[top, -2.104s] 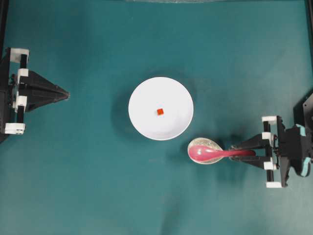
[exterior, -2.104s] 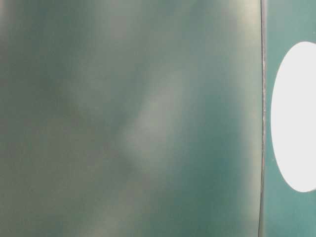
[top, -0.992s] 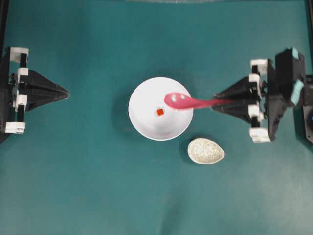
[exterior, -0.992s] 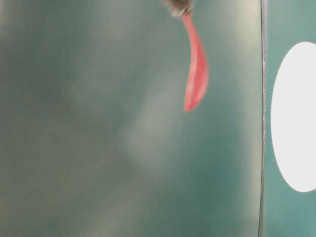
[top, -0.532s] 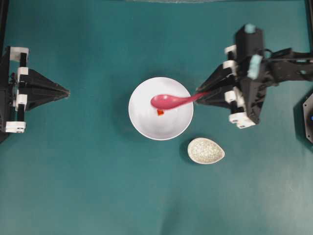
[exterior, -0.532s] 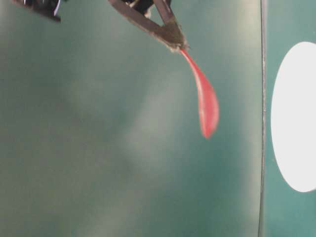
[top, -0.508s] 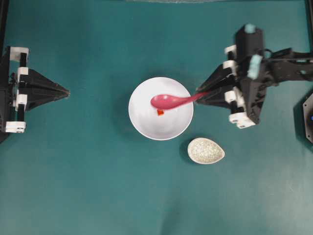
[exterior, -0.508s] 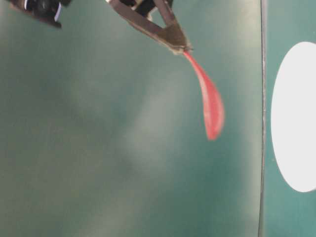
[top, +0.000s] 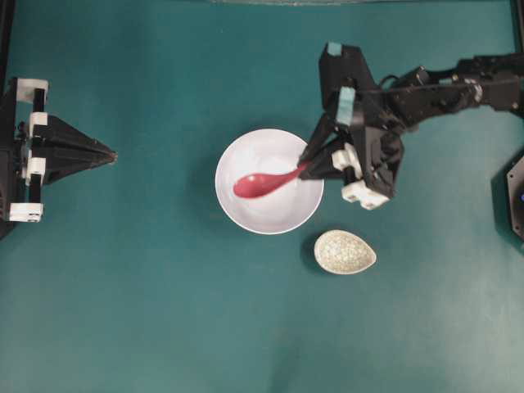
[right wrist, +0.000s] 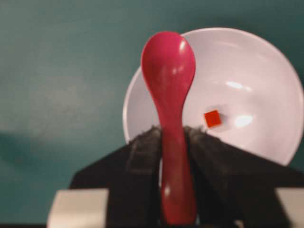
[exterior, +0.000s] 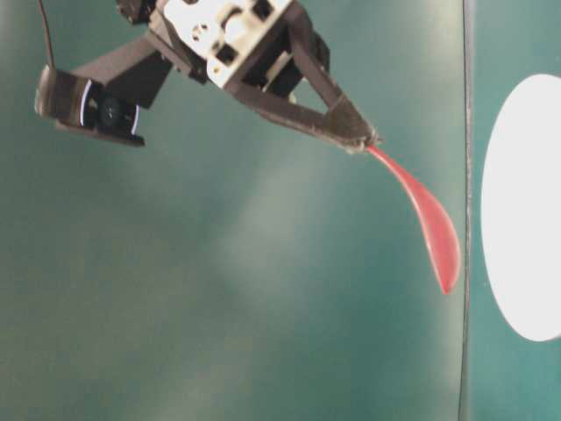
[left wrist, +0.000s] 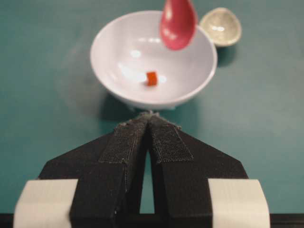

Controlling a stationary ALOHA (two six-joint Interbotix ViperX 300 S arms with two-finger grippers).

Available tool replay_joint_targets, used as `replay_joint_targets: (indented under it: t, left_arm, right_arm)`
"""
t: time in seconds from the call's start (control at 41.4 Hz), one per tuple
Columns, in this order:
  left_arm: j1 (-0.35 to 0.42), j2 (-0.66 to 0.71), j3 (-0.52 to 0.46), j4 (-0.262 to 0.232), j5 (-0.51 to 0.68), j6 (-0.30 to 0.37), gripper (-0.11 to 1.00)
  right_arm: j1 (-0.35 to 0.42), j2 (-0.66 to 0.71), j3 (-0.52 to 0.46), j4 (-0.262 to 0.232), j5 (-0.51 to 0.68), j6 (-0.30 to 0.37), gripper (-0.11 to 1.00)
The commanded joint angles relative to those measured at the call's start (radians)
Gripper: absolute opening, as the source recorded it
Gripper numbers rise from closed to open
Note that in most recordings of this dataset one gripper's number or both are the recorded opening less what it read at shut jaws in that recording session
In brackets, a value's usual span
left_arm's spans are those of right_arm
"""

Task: Grip the spoon and scoop the red block from the bowl with right arm.
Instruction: 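Carry the spoon left and lower its bowl into the white bowl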

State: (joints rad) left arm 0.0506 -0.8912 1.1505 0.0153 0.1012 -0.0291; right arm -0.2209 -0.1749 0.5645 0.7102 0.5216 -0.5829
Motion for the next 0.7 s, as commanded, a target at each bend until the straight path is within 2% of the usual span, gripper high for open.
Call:
replay_joint_targets:
  t: [0.0,0.073,0.29,0.387,0.484,0.677]
  left_arm:
    - [0.003,0.006,-0.017,0.002,-0.003,-0.002,0.0]
    - [0.003,0.006,-0.017,0.002,-0.003,0.0,0.0]
    - [0.003,0.006,-0.017,0.002,-0.005,0.0,0.0]
    - [0.003,0.006,-0.017,0.002,-0.005,0.0,0.0]
    - [0.003,0.006,-0.017,0.002,-0.003,0.0,0.0]
    - [0.003,0.006,-0.015,0.002,-0.003,0.0,0.0]
  right_arm:
    - [-0.005,0.002,-0.046,-0.061,0.029,0.038,0.24]
    - [-0.005,0.012,-0.06,-0.124,0.052,0.086,0.24]
    - [-0.005,0.035,-0.098,-0.321,0.149,0.296,0.24]
    - [-0.005,0.035,-0.109,-0.391,0.192,0.365,0.24]
    - [0.0,0.035,-0.114,-0.425,0.23,0.397,0.24]
    - [0.029,0.054,-0.124,-0.453,0.264,0.402,0.24]
